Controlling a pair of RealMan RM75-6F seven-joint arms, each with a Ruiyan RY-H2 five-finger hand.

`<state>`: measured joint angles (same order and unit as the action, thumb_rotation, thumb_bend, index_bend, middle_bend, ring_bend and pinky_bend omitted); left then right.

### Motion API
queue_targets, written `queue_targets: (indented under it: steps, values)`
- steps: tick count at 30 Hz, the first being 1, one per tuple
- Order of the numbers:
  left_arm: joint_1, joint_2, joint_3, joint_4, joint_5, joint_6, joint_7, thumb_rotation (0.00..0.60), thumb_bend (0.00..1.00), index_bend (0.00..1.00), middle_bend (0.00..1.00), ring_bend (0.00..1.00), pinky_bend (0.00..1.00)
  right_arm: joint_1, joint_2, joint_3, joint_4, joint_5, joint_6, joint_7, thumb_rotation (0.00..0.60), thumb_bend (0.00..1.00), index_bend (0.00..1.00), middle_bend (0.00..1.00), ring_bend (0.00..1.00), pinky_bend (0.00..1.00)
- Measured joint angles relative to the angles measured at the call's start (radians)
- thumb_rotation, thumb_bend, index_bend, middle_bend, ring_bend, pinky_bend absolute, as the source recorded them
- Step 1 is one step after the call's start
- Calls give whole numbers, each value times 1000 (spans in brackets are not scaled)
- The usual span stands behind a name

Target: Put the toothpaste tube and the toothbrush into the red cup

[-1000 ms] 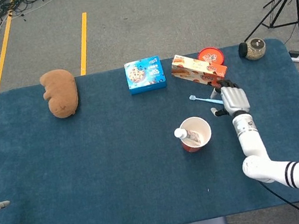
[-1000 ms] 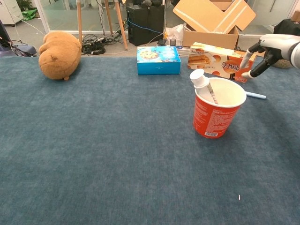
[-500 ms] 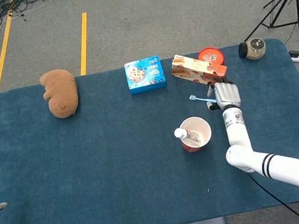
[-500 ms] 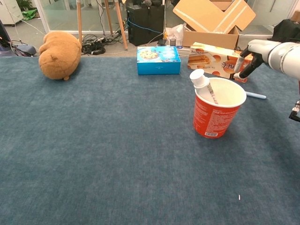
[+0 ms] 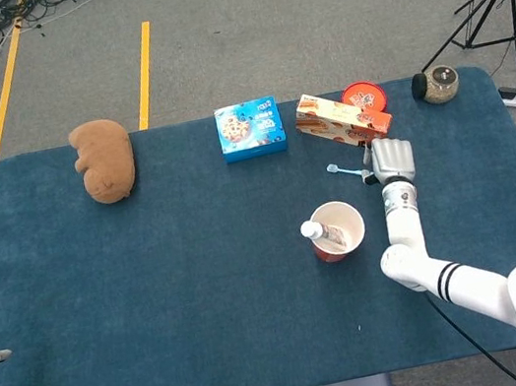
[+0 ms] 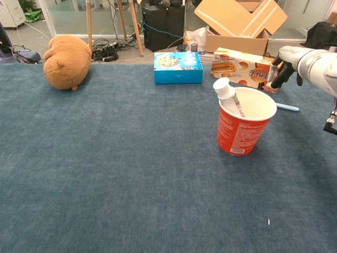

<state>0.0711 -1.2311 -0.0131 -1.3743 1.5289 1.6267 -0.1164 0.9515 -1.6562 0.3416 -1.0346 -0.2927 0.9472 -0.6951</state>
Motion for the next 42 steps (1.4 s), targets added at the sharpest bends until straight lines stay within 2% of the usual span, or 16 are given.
queue_targets:
  steps: [3,6,8,22,42]
  values:
    - [0,-1,0,1,0,-1,-1,600,0,321,374,331,416,0,5,2,1,5,-13,-17,600,270,515,998,801,991]
    - [1,-2,1,2,0,0,-2,600,0,321,374,331,416,3,8,3,5,26,-29,-47,600,270,515,1000,954,1000]
    - [2,-3,1,5,0,0,-3,600,0,321,374,331,416,7,8,6,12,45,-39,-64,600,270,515,1000,996,1000]
    - [4,-8,3,22,-3,-5,-16,600,0,321,374,331,416,45,-77,28,193,113,-83,-150,600,271,549,1000,1000,1000]
    - [9,-7,3,40,-11,-11,-41,600,0,321,374,331,416,77,-245,72,484,19,-172,-159,600,254,549,1000,1000,1000]
